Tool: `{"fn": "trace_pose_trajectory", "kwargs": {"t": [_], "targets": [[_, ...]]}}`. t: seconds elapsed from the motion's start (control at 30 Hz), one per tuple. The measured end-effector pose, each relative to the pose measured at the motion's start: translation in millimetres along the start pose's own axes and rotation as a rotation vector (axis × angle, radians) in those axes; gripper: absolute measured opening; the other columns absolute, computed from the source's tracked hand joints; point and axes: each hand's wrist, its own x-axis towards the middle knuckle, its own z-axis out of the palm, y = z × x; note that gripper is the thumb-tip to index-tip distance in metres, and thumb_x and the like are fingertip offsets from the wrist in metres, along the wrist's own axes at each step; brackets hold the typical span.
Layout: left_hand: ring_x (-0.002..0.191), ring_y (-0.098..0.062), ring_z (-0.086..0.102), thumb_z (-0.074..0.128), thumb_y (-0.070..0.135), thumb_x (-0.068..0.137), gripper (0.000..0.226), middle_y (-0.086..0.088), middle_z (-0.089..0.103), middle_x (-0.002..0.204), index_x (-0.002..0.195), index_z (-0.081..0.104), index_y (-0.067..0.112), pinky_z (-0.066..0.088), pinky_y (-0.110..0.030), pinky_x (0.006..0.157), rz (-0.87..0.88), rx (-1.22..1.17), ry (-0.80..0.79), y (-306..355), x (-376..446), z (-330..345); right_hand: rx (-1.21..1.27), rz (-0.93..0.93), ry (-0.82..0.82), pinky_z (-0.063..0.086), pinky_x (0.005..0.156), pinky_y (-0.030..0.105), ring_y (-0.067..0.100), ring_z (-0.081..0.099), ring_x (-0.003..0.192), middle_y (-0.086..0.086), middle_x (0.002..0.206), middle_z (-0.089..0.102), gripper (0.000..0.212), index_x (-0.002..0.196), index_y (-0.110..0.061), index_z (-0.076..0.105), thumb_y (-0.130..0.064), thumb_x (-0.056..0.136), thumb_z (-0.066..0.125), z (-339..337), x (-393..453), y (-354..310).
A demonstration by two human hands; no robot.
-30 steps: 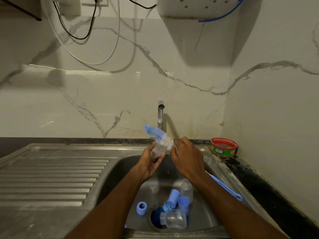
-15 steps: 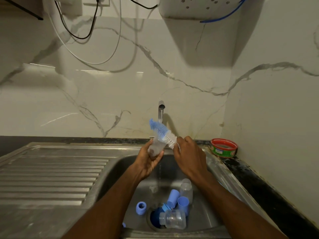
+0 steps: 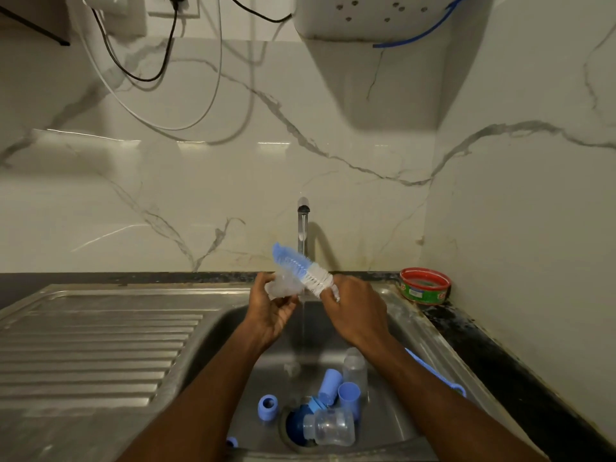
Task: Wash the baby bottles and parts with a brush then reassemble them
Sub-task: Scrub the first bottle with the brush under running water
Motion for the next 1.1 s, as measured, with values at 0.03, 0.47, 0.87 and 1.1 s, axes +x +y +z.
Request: {"fn": "trace_pose_trajectory", "kwargs": {"t": [0.03, 0.47, 0.87, 1.1], "targets": [[0.102, -0.036, 0.066, 0.055, 0.025, 0.094, 0.04, -0.028, 0.063, 0.122, 0.127, 0.056, 0.002, 0.063, -0.034, 0.068, 0.01, -0.009, -0.006, 0.1, 2.3, -1.4, 0.031, -0.012, -0.036, 0.037, 0.054, 0.02, 0.012, 0.058, 0.075, -0.002, 0.096, 0.069, 0.025, 0.107, -0.021, 0.067, -0.043, 0.098, 0.057, 0.8, -2.2, 0.9], [0.106, -0.039, 0.061, 0.046, 0.036, 0.097, 0.051, -0.028, 0.062, 0.117, 0.13, 0.057, -0.002, 0.051, -0.046, 0.098, 0.092, 0.058, -0.166, -13.2, 3.3, 10.3, -0.067, -0.147, -0.015, 0.051, 0.069, 0.038, 0.022, 0.061, 0.084, 0.001, 0.098, 0.062, 0.028, 0.101, -0.021, 0.06, -0.046, 0.099, 0.047, 8.0, -7.2, -20.5], [0.11, -0.038, 0.064, 0.033, 0.069, 0.098, 0.075, -0.026, 0.064, 0.121, 0.127, 0.06, 0.006, 0.055, -0.048, 0.091, 0.052, -0.034, -0.045, -10.4, -8.5, 12.6, 0.126, -0.233, -0.061, 0.05, 0.072, 0.026, 0.008, 0.058, 0.085, -0.003, 0.104, 0.067, 0.03, 0.117, -0.02, 0.066, -0.039, 0.096, 0.059, -2.0, -5.8, -0.7], [0.069, -0.021, 0.06, 0.044, 0.066, 0.097, 0.075, -0.027, 0.066, 0.115, 0.125, 0.06, -0.001, 0.051, -0.022, 0.048, -0.052, 0.017, 0.07, -29.9, -5.5, 31.2, -0.116, 0.007, 0.038, 0.053, 0.073, 0.03, 0.012, 0.061, 0.09, -0.005, 0.111, 0.066, 0.027, 0.118, -0.028, 0.063, -0.046, 0.099, 0.055, -26.6, 16.7, 21.6]]}}
